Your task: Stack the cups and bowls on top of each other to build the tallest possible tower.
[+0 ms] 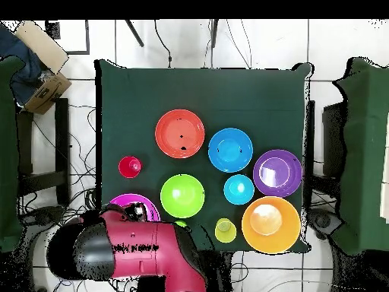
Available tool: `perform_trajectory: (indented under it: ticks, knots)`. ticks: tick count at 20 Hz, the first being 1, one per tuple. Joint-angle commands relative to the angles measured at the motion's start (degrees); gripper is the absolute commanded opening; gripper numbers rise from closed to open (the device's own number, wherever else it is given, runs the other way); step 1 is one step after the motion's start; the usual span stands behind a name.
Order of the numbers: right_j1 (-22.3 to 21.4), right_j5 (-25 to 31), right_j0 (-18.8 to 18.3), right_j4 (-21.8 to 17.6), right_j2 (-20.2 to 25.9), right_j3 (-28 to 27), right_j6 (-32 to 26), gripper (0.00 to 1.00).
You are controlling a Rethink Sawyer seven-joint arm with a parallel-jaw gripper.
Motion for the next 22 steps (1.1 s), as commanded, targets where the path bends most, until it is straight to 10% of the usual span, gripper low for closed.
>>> perform_trajectory:
  ticks: [1, 22]
  knots:
    - [1.7, 10.4, -0.6, 1.0, 2.8, -0.5, 6.0, 1.00]
    - [12.9, -5.6, 0.4, -1.6, 1.5, 3.2, 9.5, 1.00]
